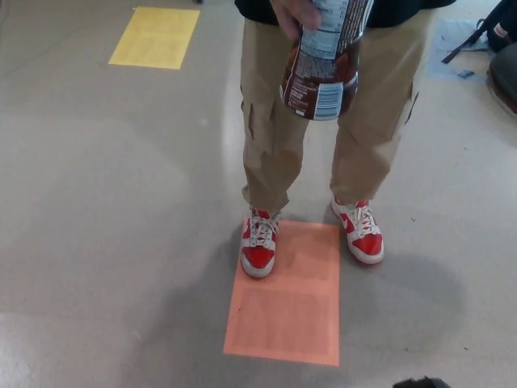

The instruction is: The robot recieved a bottle of protein shake from a person using its left hand and then shake the protein up and down 2 two times and hand it back to the person

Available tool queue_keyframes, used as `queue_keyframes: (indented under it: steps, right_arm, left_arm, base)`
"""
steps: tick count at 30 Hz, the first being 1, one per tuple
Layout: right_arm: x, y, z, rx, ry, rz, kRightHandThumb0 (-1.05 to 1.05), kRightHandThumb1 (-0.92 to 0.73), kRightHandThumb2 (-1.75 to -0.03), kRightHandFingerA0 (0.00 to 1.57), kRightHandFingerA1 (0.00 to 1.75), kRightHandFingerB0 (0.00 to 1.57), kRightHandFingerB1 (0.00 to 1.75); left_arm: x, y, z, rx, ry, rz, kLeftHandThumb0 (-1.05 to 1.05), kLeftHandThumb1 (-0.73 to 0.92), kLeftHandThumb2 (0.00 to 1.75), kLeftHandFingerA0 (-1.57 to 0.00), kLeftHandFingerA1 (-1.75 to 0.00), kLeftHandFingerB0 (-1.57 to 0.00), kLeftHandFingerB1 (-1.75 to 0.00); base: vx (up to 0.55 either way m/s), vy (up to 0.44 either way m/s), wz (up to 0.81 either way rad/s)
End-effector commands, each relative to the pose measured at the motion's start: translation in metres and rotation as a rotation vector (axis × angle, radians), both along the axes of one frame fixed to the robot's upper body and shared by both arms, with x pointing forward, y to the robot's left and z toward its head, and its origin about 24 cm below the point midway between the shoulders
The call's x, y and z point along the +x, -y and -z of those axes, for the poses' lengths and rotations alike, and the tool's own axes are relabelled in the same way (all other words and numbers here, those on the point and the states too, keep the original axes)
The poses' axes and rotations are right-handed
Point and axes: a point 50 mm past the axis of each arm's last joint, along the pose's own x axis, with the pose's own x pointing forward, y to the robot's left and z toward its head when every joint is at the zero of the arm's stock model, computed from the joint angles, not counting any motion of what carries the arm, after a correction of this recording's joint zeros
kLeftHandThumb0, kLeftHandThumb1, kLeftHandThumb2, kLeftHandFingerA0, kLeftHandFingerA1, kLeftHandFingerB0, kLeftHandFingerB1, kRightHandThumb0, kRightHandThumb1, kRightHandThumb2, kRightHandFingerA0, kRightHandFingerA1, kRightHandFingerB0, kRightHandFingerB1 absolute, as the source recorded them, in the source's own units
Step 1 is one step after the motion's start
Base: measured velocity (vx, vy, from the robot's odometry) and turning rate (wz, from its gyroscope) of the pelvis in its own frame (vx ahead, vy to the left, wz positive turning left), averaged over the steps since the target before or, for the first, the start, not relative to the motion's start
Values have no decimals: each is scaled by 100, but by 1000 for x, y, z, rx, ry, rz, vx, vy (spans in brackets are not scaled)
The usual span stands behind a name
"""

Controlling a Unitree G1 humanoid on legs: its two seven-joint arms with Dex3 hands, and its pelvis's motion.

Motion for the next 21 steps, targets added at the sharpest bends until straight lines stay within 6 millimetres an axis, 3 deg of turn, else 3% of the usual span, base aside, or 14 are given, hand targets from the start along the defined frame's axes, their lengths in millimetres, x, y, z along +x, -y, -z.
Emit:
queue_keyframes:
  steps: [1, 5, 10, 14, 17, 20, 21]
  right_arm:
    - [13, -9, -16, -100, 280, -122, -47, -51, -116, 105, 101, 90, 82]
    - [12, -9, -15, -111, 281, -136, -47, -52, -115, 106, 104, 89, 83]
    - [12, -9, -15, -128, 286, -141, -48, -50, -112, 103, 99, 90, 82]
    - [11, -9, -14, -120, 286, -135, -49, -51, -114, 105, 101, 91, 82]
    - [11, -9, -14, -118, 284, -136, -49, -52, -115, 105, 101, 91, 82]
    - [10, -9, -14, -122, 288, -141, -49, -51, -115, 107, 102, 92, 83]
    - [8, -10, -13, -129, 293, -149, -49, -50, -115, 108, 103, 92, 83]
  left_arm:
    - [24, -2, -34, 27, 324, 183, -21, 80, 64, -90, -48, -77, -49]
    - [38, 4, -49, -48, 393, 210, -18, 82, 64, -92, -48, -78, -53]
    - [68, 20, -90, -227, 505, 291, -18, 84, 64, -88, -52, -72, -61]
    - [89, 32, -128, -344, 539, 349, -20, 80, 64, -94, -53, -72, -63]
    - [93, 36, -137, -385, 541, 352, -19, 79, 63, -95, -55, -72, -62]
    - [101, 44, -156, -453, 560, 369, -18, 79, 63, -99, -64, -73, -64]
    - [102, 49, -163, -505, 566, 378, -16, 79, 63, -97, -80, -74, -68]
  base:
    - [0, 0, 0]
    - [0, 0, 0]
    - [0, 0, 0]
    - [0, 0, 0]
    - [0, 0, 0]
    - [0, 0, 0]
    - [0, 0, 0]
